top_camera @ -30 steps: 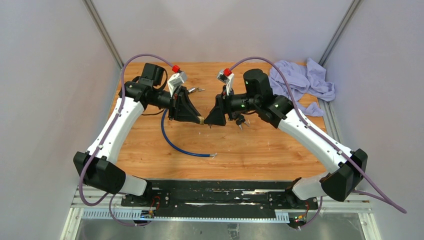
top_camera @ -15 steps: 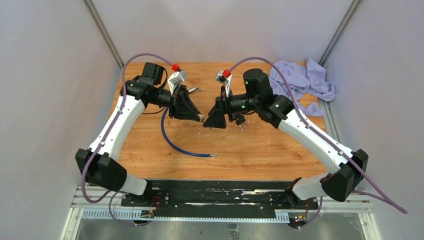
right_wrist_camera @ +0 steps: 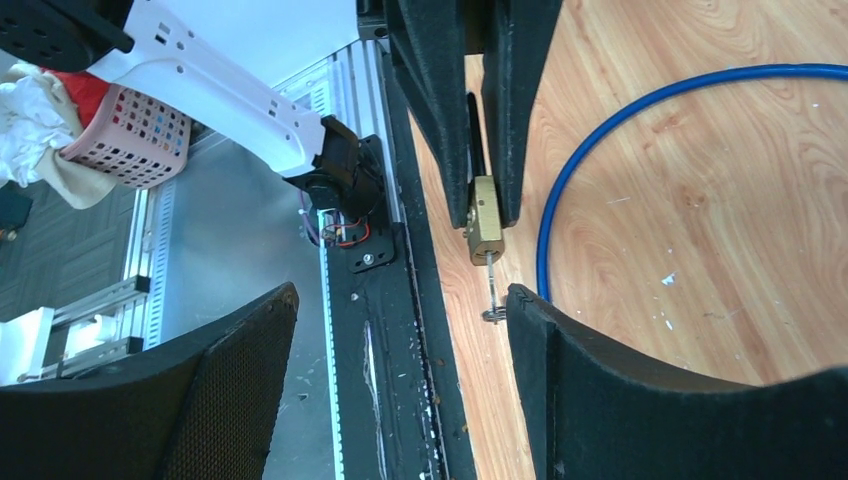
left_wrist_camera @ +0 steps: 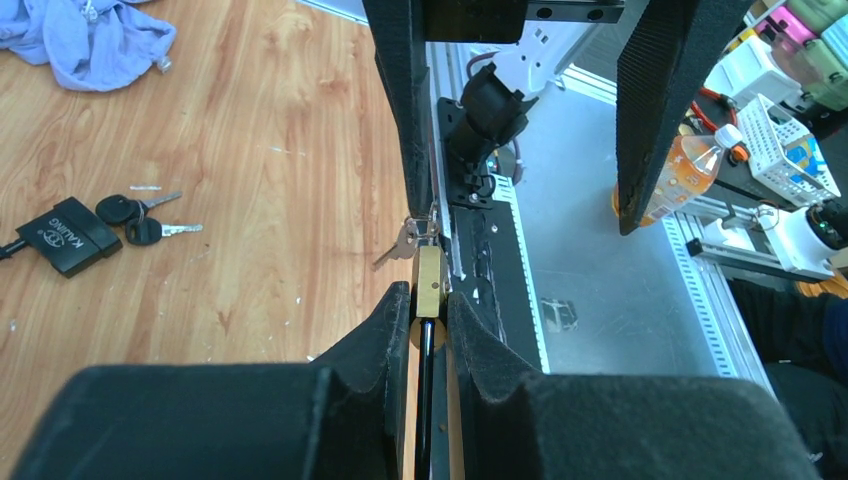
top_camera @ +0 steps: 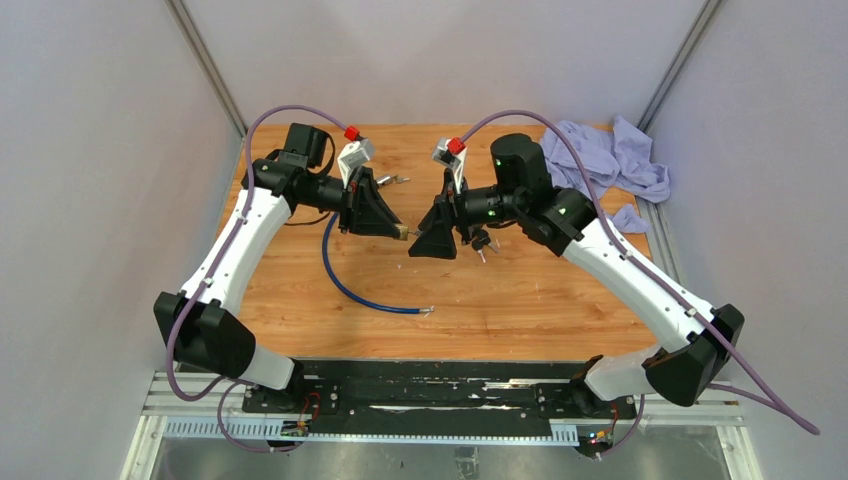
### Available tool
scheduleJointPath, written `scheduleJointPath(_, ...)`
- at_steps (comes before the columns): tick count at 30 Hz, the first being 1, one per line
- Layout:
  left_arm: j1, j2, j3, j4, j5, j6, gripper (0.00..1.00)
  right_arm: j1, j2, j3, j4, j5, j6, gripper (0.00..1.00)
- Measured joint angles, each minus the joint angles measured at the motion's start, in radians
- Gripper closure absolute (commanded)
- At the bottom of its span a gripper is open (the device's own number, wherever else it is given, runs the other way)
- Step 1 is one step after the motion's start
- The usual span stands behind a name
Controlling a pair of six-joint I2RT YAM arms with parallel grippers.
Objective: Unlock with the key
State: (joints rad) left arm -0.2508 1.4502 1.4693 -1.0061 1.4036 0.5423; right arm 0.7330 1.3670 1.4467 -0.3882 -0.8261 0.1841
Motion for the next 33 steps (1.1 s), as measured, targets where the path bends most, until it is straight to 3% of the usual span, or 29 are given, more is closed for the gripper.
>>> scheduleJointPath(9, 0.0, -0.007, 0.0, 0.005, 0.027, -0.018, 1.0, -0.029, -0.011, 0.003, -0.014, 0.042, -0.002, 0.25)
scheduleJointPath(17, 0.0, -0.024, 0.0, 0.007, 0.055, -0.035, 1.0, -0.034, -0.015, 0.002, -0.002, 0.005, 0.0, 0.69)
scheduleJointPath(22, 0.0, -0.025, 0.0, 0.006, 0.07, -0.045, 1.0, -0.035, -0.015, -0.001, 0.025, -0.023, 0.014, 0.9)
scheduleJointPath(29, 0.0, -0.028, 0.0, 0.006, 0.078, -0.048, 1.0, -0.04, -0.015, -0.019, 0.051, -0.043, 0.029, 0.83)
scheduleJointPath(33, 0.0, -0.028, 0.0, 0.006, 0.078, -0.049, 1.0, -0.04, -0.015, -0.021, 0.055, -0.047, 0.033, 0.84)
